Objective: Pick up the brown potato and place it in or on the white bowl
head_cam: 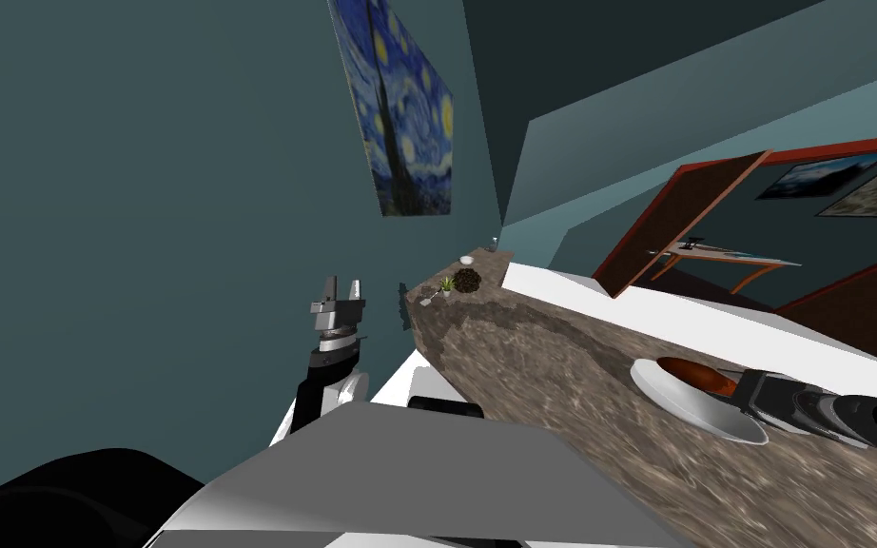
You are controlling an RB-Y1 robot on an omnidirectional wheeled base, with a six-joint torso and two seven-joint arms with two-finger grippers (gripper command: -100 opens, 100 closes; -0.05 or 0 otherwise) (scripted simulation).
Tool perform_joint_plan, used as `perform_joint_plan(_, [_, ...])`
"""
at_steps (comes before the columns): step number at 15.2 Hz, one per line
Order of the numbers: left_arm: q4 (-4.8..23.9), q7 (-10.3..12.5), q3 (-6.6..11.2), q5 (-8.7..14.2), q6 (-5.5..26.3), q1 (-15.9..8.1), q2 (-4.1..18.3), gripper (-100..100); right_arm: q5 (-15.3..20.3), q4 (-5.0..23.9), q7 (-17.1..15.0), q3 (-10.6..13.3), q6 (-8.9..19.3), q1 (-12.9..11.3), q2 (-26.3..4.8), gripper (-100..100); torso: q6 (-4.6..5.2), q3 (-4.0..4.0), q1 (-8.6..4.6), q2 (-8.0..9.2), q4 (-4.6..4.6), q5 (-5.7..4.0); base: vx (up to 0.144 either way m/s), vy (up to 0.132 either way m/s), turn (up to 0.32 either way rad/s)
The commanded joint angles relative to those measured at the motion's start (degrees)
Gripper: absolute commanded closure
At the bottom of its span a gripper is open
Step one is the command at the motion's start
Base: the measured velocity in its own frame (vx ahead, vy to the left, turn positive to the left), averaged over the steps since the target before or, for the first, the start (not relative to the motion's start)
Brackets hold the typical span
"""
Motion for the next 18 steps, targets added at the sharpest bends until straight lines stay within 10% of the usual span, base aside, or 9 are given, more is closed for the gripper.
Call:
perform_joint_plan(1, [0.0, 0.0, 0.00, 0.0, 0.0, 0.0, 0.0, 0, 0.0, 0.0, 0.0, 0.0, 0.0, 0.0, 0.0, 100, 0.00, 0.00, 0.00, 0.00, 0.00, 0.00, 0.001, 0.000, -0.027])
perform_joint_plan(2, [0.0, 0.0, 0.00, 0.0, 0.0, 0.0, 0.0, 0, 0.0, 0.0, -0.1, 0.0, -0.1, 0.1, -0.2, -100, -0.05, -0.02, 0.05, -0.03, -0.01, -0.01, 0.000, 0.000, 0.000])
perform_joint_plan(18, [0.0, 0.0, 0.00, 0.0, 0.0, 0.0, 0.0, 0, -1.1, -0.9, -2.9, -1.2, -3.7, 0.7, -6.3, -100, -0.07, -0.07, 0.12, -0.11, -0.03, 0.00, 0.005, 0.004, -0.035])
